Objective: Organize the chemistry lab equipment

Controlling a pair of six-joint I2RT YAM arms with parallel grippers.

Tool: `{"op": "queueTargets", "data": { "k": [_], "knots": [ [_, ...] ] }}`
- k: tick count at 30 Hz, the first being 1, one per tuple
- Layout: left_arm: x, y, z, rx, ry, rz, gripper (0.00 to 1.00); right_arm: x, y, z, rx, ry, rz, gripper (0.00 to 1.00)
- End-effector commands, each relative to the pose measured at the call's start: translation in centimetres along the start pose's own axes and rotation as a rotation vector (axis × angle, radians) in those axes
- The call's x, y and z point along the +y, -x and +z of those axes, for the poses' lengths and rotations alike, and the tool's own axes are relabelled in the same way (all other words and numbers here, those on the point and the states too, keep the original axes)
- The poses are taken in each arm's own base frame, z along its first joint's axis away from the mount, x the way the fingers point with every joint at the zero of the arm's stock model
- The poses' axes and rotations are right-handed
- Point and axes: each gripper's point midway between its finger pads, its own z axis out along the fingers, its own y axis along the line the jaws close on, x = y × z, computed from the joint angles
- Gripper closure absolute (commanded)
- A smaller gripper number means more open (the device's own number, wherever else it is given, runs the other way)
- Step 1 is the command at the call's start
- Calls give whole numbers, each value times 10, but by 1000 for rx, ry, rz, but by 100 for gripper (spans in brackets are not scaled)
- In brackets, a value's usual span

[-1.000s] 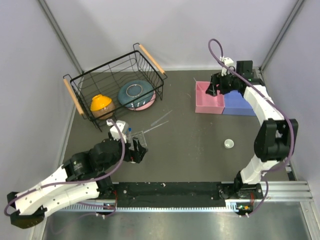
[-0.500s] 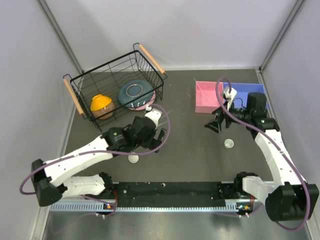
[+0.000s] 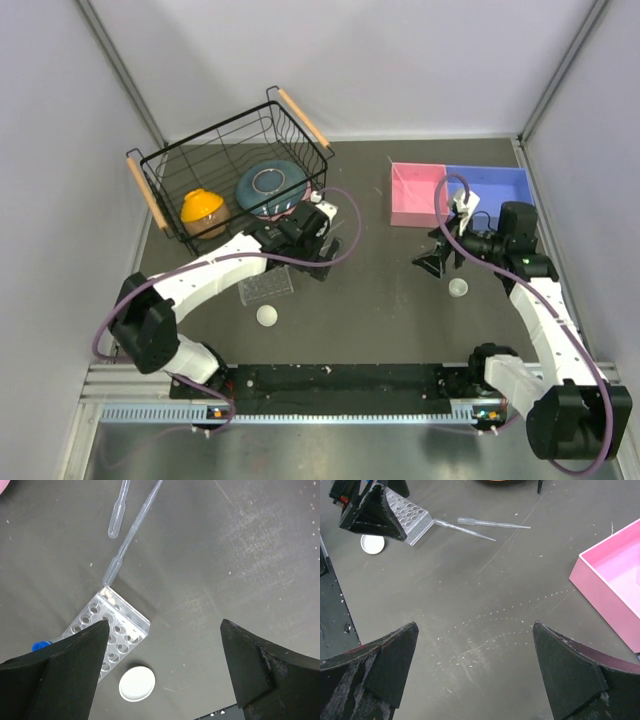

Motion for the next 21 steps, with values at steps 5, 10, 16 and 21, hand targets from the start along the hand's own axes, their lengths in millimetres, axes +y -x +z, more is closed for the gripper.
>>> {"op": "queueTargets", "data": {
  "k": [5,10,16,21],
  "knots": [
    [-5,41,9,-60,-53,35,1,-1,25,-8,-65,-24,-120,1],
    [-4,38,20,1,-47,51,1,-1,25,-8,-65,-25,-123,1],
    [0,37,29,24,-27,73,1,-2,23,-7,-61,-24,-121,1],
    [2,36,36,45,-25,85,1,-3,22,-7,-58,-24,-119,1]
  ]
}}
